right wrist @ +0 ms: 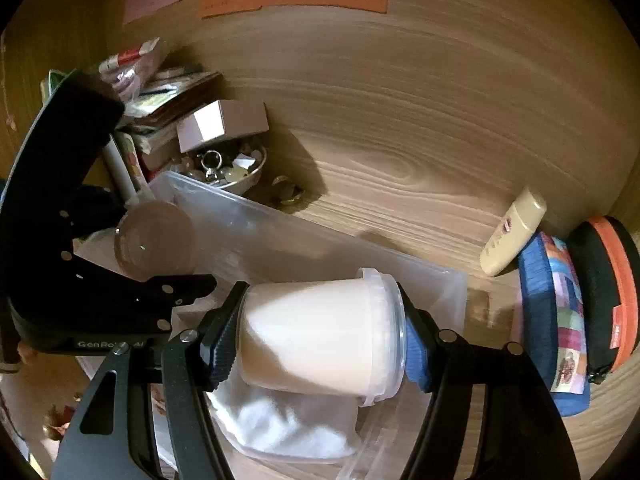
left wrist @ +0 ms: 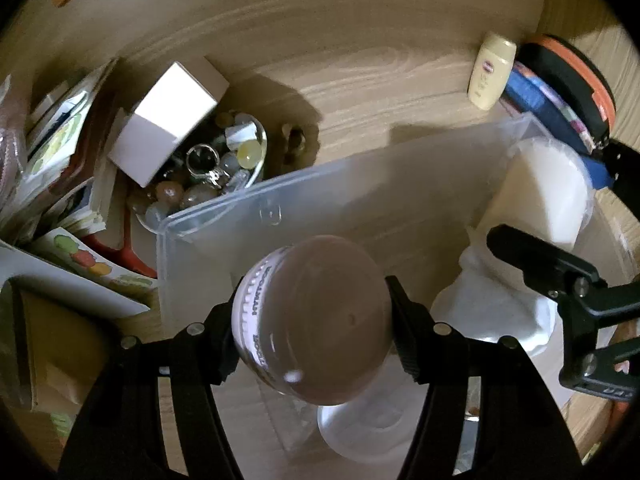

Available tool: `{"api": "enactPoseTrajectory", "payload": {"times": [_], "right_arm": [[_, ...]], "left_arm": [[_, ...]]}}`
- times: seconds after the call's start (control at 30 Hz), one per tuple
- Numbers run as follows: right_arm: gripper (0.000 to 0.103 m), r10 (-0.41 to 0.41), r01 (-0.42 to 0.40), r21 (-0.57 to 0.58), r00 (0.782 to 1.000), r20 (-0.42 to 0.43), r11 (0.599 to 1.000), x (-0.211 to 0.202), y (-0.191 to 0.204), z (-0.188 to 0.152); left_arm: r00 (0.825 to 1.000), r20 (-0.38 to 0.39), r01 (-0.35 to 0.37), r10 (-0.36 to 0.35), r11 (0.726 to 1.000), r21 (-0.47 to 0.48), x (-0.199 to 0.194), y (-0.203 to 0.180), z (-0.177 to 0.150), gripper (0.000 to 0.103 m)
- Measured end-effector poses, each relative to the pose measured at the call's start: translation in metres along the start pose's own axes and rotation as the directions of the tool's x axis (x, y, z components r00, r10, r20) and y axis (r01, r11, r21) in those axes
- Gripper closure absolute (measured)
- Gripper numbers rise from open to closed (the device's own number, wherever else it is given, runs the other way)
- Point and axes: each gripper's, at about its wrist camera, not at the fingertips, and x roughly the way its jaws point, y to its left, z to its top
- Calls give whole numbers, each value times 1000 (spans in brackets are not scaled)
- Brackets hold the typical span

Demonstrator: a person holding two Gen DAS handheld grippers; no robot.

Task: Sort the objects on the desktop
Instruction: 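Open both tools to release the pink container and cream jar into the box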

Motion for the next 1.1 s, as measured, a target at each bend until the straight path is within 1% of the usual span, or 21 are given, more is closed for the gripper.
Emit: {"api": "enactPoseTrajectory", "payload": {"times": [0.13, 0.27, 0.4, 0.43, 0.47, 0.57, 0.63, 0.7, 0.77, 0.83, 0.9, 0.97, 1.07, 1.1], "right_arm": [[37, -13, 12, -28, 1000, -18, 1000, 2, 5, 0], [36, 2, -3, -18, 999, -36, 1000, 4, 4, 0], [36, -1, 1, -9, 999, -37, 1000, 2, 3, 0], [35, 0, 0, -7, 999, -34, 1000, 2, 3, 0], [31, 1, -2, -4, 1000, -29, 1000, 0, 3, 0], [24, -7, 7, 14, 1000, -9, 1000, -5, 0, -1], [23, -14, 14, 26, 1000, 3, 1000, -6, -2, -1], [23, 15, -16, 33, 1000, 17, 999, -9, -3, -1], [22, 10, -12, 41, 1000, 29, 999, -10, -4, -1], [22, 2, -4, 55, 999, 44, 998, -12, -5, -1], [22, 7, -11, 67, 998, 56, 998, -14, -7, -2], [19, 8, -12, 78, 998, 58, 997, -15, -10, -1], [19, 28, -33, 88, 998, 56, 996, -14, -11, 0], [19, 34, -39, 93, 998, 55, 995, -14, -12, 0]], "left_arm": [[999, -33, -37, 38, 999, 32, 4, -6, 0, 40], [996, -51, -70, 73, 996, 48, 6, -9, -2, 40], [995, -55, -79, 81, 996, 46, 6, -9, -3, 40], [995, -55, -80, 83, 996, 46, 6, -8, -4, 39], [995, -53, -85, 87, 995, 45, 6, -8, -4, 39], [995, -42, -87, 89, 995, 38, 3, -6, -2, 29], [995, -32, -92, 93, 995, 39, 1, -6, -2, 27], [994, -29, -100, 101, 994, 41, 1, -7, -3, 26], [994, -25, -105, 106, 994, 42, 0, -7, -4, 24], [994, -14, -112, 113, 993, 38, -2, -6, -4, 20], [994, -6, -109, 109, 993, 36, -4, -5, -4, 19], [994, -3, -113, 114, 993, 40, -5, -6, -2, 18], [993, 2, -119, 119, 992, 44, -5, -7, 1, 18], [993, 1, -114, 114, 993, 43, -6, -7, 0, 16]]}}
